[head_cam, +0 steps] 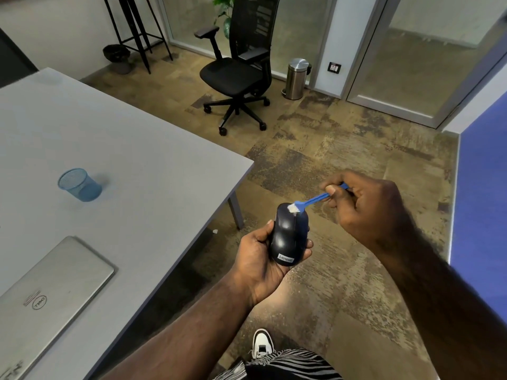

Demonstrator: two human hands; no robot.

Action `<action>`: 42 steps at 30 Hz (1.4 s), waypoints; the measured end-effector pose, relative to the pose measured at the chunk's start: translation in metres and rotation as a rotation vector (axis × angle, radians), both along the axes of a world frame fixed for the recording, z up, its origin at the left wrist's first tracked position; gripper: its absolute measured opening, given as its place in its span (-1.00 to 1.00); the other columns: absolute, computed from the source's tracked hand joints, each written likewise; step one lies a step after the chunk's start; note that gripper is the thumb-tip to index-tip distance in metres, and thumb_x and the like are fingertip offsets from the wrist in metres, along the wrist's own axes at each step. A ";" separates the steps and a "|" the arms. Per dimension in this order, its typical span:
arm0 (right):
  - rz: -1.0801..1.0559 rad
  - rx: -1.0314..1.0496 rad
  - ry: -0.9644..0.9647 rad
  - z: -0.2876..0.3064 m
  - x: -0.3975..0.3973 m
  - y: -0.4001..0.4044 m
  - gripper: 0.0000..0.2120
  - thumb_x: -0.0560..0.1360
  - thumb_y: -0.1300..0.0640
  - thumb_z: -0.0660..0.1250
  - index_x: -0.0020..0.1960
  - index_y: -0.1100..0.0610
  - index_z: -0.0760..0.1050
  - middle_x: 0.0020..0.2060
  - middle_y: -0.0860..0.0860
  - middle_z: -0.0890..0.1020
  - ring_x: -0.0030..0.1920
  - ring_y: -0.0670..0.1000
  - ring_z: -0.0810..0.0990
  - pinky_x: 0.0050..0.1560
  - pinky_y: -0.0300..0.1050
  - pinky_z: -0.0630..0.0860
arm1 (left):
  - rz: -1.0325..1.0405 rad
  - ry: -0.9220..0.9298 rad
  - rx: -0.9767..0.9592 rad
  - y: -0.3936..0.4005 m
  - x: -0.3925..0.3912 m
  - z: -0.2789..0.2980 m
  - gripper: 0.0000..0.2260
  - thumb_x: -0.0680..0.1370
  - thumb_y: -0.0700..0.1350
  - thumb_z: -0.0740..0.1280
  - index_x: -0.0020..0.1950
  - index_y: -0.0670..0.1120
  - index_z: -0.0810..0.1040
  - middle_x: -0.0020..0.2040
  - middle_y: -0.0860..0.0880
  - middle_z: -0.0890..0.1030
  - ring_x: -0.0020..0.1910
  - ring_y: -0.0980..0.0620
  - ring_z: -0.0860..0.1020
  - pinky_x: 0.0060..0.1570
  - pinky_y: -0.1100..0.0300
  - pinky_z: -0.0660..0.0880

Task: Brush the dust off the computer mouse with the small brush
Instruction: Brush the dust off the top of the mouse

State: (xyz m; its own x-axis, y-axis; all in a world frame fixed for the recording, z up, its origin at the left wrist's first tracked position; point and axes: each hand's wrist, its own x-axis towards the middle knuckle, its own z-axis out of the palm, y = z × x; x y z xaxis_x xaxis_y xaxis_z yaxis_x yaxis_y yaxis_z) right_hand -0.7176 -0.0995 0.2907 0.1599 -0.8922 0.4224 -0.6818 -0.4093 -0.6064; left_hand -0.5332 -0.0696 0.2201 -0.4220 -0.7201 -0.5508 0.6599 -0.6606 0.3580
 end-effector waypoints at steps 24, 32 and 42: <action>-0.116 -0.151 -0.103 -0.013 -0.006 0.015 -0.87 0.56 0.29 0.31 0.01 0.19 0.63 -0.25 -0.04 0.67 -0.27 -0.16 0.68 -0.35 -0.22 0.60 | 0.044 0.191 -0.004 -0.010 0.009 0.000 -0.53 0.60 0.01 0.10 0.31 -0.31 0.51 0.22 -0.30 0.57 0.02 -0.26 0.61 0.05 -0.07 0.59; -0.065 -0.126 -0.116 -0.009 -0.009 0.013 -0.86 0.54 0.31 0.31 -0.02 0.20 0.64 -0.27 -0.03 0.67 -0.32 -0.17 0.65 -0.38 -0.23 0.57 | 0.031 0.200 0.005 -0.008 0.008 0.001 -0.52 0.59 0.01 0.10 0.32 -0.30 0.50 0.23 -0.30 0.54 -0.01 -0.22 0.59 0.01 -0.04 0.59; -0.135 -0.138 -0.090 -0.006 -0.008 0.004 -0.84 0.54 0.32 0.32 0.00 0.16 0.64 -0.26 -0.09 0.64 -0.27 -0.07 0.70 -0.33 -0.15 0.58 | -0.004 0.146 -0.036 -0.007 0.006 0.005 -0.50 0.62 0.02 0.04 0.38 -0.29 0.43 0.27 -0.28 0.52 -0.01 -0.20 0.57 -0.01 -0.01 0.59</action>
